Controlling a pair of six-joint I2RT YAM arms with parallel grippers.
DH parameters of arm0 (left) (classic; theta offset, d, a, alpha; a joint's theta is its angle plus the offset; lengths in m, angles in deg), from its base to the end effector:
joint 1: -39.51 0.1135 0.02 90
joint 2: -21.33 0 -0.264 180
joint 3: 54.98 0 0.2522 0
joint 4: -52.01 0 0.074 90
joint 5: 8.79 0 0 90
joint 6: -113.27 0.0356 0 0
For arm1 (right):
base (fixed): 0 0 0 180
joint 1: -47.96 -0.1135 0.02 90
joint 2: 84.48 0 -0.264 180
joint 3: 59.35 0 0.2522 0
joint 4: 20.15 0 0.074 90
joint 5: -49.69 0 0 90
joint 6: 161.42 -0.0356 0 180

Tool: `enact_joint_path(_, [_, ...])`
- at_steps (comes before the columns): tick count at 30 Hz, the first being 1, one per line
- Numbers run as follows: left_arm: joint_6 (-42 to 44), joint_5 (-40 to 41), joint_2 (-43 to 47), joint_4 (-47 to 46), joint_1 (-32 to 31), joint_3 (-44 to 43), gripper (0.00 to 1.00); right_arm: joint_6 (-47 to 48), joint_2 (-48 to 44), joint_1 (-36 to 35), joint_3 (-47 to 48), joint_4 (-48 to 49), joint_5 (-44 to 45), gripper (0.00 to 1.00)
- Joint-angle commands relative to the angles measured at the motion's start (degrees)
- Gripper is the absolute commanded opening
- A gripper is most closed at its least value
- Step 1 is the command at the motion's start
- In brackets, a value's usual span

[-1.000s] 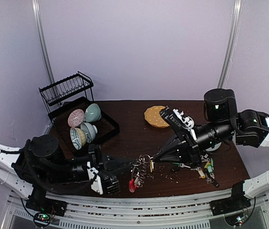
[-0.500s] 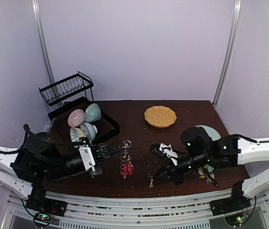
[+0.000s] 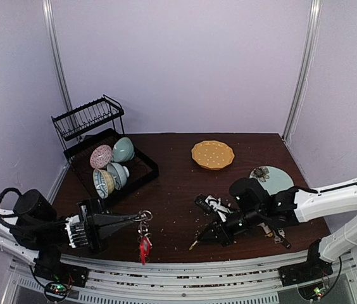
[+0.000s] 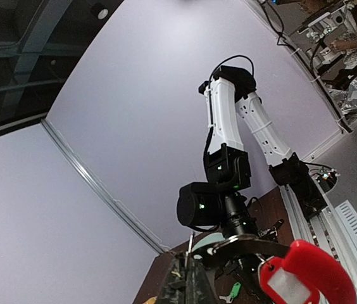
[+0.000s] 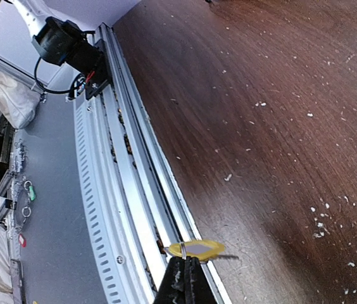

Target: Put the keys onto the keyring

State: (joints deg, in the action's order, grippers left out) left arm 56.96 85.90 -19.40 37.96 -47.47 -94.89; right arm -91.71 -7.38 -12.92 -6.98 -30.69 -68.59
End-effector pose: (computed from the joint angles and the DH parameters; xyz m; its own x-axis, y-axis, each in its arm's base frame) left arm 0.0123 -0.1783 0.3072 0.5598 -0.1169 -0.8203 0.8179 0.2366 0.5244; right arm 0.1196 0.2494 0.2045 -0.5956 -0.4417 -0.6709 -0.8007 0.2599 0.5397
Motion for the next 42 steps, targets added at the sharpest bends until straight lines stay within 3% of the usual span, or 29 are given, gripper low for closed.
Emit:
enact_joint_path(1, [9.58, -8.75, 1.28, 1.57, 0.14, -5.34, 0.0, 3.86, -3.23, -0.15, 3.01, -2.19, -3.68, 0.0])
enact_joint_path(7, [15.89, -17.7, -3.09, 14.28, 0.06, -14.95, 0.0, 8.34, -8.73, -0.18, 5.25, -4.01, -2.06, 0.0])
enact_joint_path(14, [26.37, -20.37, -9.85, 26.98, -1.25, -28.32, 0.0, 16.11, -11.66, -0.02, 8.97, -8.45, 1.17, 0.0])
enact_joint_path(27, [39.61, -19.89, -18.44, 37.24, -2.06, -40.22, 0.0, 24.68, -18.38, 6.52, 9.02, -11.18, 2.9, 0.0])
enact_joint_path(35, [36.05, -19.44, -19.57, 36.66, -1.35, -40.96, 0.0, 24.58, -17.12, 9.59, 8.15, -12.01, -0.45, 0.0])
enact_joint_path(42, [16.72, -13.23, -14.78, 14.31, 1.41, -27.66, 0.0, 16.37, -8.79, 9.71, 7.28, -11.63, -2.09, 0.0])
